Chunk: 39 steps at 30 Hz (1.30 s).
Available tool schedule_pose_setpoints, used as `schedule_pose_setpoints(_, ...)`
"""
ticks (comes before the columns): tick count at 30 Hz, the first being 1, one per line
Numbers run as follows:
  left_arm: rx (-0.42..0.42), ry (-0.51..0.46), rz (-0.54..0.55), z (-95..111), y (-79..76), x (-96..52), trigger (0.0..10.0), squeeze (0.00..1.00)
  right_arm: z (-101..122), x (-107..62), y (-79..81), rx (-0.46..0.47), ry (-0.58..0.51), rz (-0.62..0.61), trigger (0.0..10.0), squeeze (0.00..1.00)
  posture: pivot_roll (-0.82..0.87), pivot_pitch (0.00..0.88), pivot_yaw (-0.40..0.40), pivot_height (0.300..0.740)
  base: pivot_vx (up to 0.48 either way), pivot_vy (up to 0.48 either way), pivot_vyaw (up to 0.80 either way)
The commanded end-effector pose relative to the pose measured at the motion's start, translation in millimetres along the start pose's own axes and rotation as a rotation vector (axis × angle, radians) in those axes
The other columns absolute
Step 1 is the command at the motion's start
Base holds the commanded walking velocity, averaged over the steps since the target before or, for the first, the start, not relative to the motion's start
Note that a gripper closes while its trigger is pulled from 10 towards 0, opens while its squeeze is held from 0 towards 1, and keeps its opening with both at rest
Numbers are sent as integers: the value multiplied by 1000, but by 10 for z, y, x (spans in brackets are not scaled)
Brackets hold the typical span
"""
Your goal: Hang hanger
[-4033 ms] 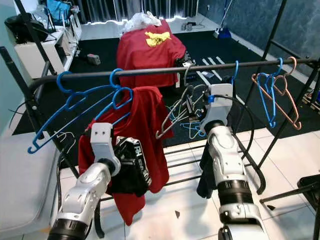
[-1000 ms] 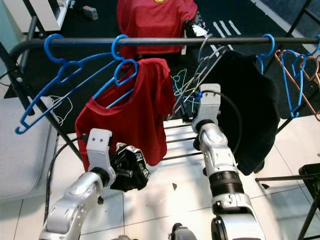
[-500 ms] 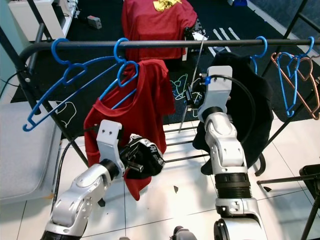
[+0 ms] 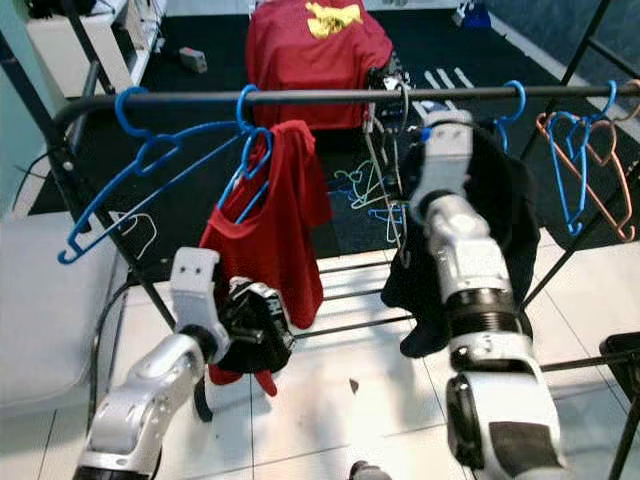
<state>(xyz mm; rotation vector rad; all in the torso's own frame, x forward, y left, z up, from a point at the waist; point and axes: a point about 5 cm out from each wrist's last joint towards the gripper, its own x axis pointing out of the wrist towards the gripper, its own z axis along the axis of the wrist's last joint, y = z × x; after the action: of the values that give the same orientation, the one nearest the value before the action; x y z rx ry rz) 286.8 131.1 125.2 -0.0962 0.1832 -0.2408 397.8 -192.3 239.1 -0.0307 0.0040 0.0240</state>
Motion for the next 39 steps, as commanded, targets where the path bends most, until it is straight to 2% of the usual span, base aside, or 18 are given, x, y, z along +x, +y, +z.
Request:
schedule_pose_setpoints(1, -2, 31, 2, -69, 17, 1, 10000, 0, 3, 19, -12, -39, 12, 17, 10000, 0, -105, 107, 0, 740, 0, 0, 0)
schedule_pose_setpoints(4, -3, 32, 6, -69, 34, 22, 10000, 0, 22, 41, -59, -57, 24, 37, 10000, 0, -112, 117, 5, 740, 0, 0, 0)
schedule_pose_setpoints(9, 5, 18, 9, -28, 20, 80, 10000, 0, 20, 78, -60, 2, -12, 73, 10000, 0, -110, 126, -1, 740, 0, 0, 0)
schedule_pose_setpoints(14, 16, -31, -11, 126, -47, 153, 10000, 0, 17, 115, -90, -19, -15, 116, 10000, 0, -99, 126, -10, 740, 0, 0, 0)
schedule_pose_setpoints(23, 3, -25, -12, 102, -42, 195, 10000, 0, -26, 129, -211, -40, 22, 99, 10000, 0, -114, 94, -14, 740, 0, 0, 0)
schedule_pose_setpoints(26, -21, -28, -12, 110, -47, 217, 10000, 0, -14, 131, -251, -72, 35, 108, 10000, 0, -121, 87, -21, 740, 0, 0, 0)
schedule_pose_setpoints(35, -16, -12, 10, 82, 25, 167, 10000, 0, -21, 156, -179, -111, 46, 180, 10000, 0, -102, 104, -19, 740, 0, 0, 0)
schedule_pose_setpoints(39, 2, -3, 47, 83, 120, 157, 10000, 0, 28, 170, -178, -110, 25, 196, 10000, 0, -91, 137, -28, 740, 0, 0, 0)
